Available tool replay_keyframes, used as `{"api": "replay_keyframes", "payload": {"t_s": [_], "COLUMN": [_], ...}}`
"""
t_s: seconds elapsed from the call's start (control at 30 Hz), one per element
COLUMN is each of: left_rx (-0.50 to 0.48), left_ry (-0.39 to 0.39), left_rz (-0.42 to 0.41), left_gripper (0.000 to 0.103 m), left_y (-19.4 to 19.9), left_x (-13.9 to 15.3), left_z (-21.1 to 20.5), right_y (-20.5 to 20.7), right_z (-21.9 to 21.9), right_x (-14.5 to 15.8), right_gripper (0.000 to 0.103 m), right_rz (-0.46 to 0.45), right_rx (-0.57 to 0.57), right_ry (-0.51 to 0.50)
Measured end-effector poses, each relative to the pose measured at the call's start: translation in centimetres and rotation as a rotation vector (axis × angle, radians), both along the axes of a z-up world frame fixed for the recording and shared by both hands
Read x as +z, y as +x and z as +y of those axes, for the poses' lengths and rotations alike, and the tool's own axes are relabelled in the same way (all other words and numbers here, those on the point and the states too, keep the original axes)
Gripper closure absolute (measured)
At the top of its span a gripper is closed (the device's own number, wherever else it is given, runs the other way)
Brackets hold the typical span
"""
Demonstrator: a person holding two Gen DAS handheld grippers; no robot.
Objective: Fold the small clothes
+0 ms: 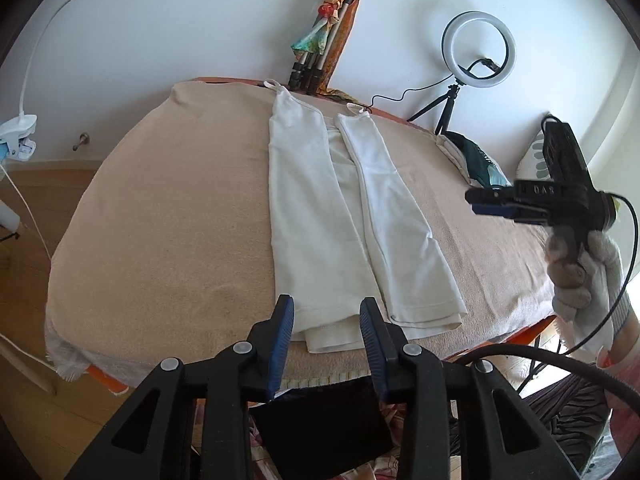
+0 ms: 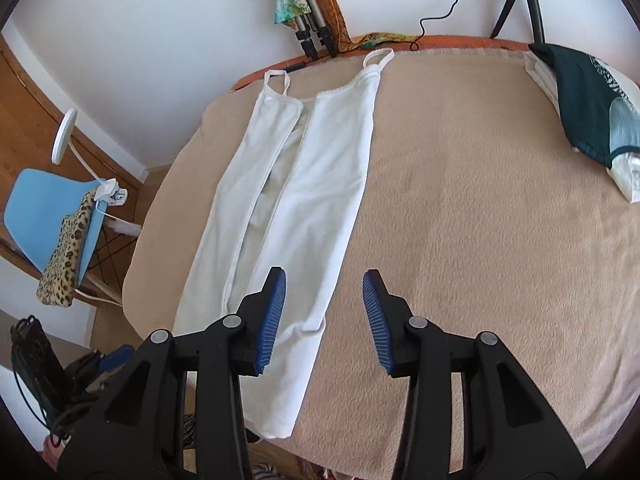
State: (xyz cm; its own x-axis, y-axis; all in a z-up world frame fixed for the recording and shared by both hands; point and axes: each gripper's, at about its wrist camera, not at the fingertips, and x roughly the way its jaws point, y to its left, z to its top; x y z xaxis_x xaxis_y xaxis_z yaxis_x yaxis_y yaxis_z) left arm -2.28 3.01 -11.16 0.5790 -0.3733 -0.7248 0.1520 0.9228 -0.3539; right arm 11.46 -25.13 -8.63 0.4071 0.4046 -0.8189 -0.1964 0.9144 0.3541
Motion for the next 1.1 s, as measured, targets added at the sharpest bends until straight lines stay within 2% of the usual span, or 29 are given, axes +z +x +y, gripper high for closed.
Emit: {"api": "replay_keyframes", "payload": {"t_s": [0.1,0.2,0.37,0.53,0.6,0.63,0.73,0.83,0.93,1.0,1.03,1.07,1.1], "left_rx": [0.044,0.065,0.044,0.050,0.061,0.059,0.042,0.033,0.020,0.019,0.024,0.028,0.029], "left_ry": [-0.068,-0.147,-0.167,-0.223,-0.246,-0.252,-0.247,-0.238,-0.201,-0.201,-0.207,-0.219,-0.244], "left_rz": [0.049,0.097,0.162,0.229,0.226,0.225,0.233,0.206,0.191,0.189,0.190,0.196,0.203], "left_gripper": [0.068,0.068,0.068,0.068,0.068,0.072,0.097,0.097,0.097,0.097,0.094,0.082,0.077], "left_y": [1.5,2.5,3.5,3.9,3.8,3.8,3.9,3.2,2.9,2.8,2.8,2.9,3.0], "left_x": [-0.9,-2.1,-4.1,-5.9,-6.2,-6.2,-6.1,-5.6,-5.5,-5.4,-5.4,-5.5,-5.6], "left_z": [2.0,2.8,2.1,1.7,1.6,1.6,1.6,1.4,1.0,1.1,1.2,1.4,1.5], "right_y": [-3.4,-5.1,-6.7,-6.5,-6.2,-6.3,-6.7,-7.5,-7.6,-7.6,-7.4,-7.3,-7.2], "right_z": [-0.3,-0.8,-1.4,-0.9,-0.8,-0.8,-0.7,-1.6,-1.2,-1.2,-1.1,-1.0,-0.9], "right_x": [-3.5,-6.2,-7.8,-8.2,-8.2,-8.5,-9.2,-9.3,-8.9,-8.5,-8.3,-8.2,-8.1], "right_gripper": [0.060,0.060,0.060,0.061,0.076,0.093,0.097,0.098,0.098,0.097,0.093,0.078,0.068], "right_rz": [0.107,0.160,0.147,0.149,0.156,0.165,0.192,0.216,0.190,0.171,0.168,0.164,0.154], "right_rx": [0.002,-0.007,0.006,0.041,0.039,0.039,0.021,-0.001,0.016,0.027,0.025,0.026,0.026], "right_ry": [0.056,0.154,0.293,0.321,0.334,0.354,0.381,0.452,0.385,0.377,0.360,0.344,0.347]}}
